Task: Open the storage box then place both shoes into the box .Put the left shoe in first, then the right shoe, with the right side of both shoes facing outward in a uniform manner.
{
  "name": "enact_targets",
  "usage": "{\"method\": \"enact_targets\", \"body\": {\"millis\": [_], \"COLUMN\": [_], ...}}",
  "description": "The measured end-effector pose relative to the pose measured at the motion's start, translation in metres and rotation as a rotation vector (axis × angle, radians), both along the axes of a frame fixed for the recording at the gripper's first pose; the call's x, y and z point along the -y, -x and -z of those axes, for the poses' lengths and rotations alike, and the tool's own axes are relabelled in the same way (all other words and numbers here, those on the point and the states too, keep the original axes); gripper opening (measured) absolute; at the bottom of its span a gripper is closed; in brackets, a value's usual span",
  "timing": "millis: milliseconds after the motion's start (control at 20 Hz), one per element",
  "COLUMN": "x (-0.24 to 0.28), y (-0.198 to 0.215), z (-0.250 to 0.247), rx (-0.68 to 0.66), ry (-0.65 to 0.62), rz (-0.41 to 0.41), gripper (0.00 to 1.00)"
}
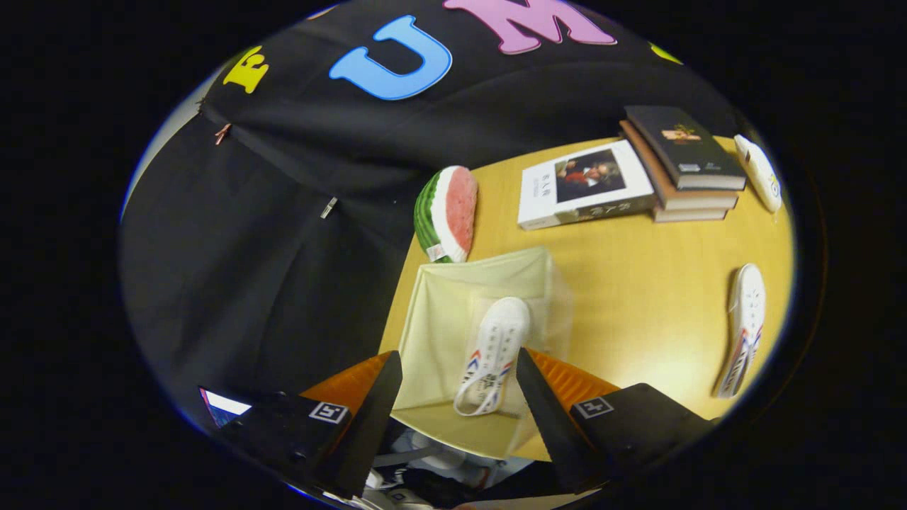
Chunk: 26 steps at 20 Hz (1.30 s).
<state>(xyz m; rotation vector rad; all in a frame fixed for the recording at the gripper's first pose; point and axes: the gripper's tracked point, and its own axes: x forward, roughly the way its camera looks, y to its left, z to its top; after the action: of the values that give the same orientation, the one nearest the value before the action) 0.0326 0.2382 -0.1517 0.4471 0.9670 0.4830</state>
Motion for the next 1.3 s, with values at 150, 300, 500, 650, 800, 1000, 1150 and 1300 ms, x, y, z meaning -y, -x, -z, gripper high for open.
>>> {"method": "enact_targets", "body": {"millis": [150,300,500,650,800,1000,1150,1300], "x": [0.097,0.187,0.272,0.318,0.350,0.371,0.368,0.364], "y": [0.005,0.017,0.032,0.033,0.038,0.038,0.035,0.027], "z": [0.012,0.040,0.082,0.125,0.158,0.190,0.208,0.226], "rx": [0.055,0.042,-0.032,-0.086,-0.159,-0.227,-0.270,-0.292], "ry": [0.154,0.309,0.359,0.406,0.413,0.396,0.359,0.331], "rz": [0.022,0.042,0.095,0.132,0.151,0.163,0.171,0.199], "gripper": [0.99,0.99,0.99,0.99,0.99,0.99,0.99,0.99]}}
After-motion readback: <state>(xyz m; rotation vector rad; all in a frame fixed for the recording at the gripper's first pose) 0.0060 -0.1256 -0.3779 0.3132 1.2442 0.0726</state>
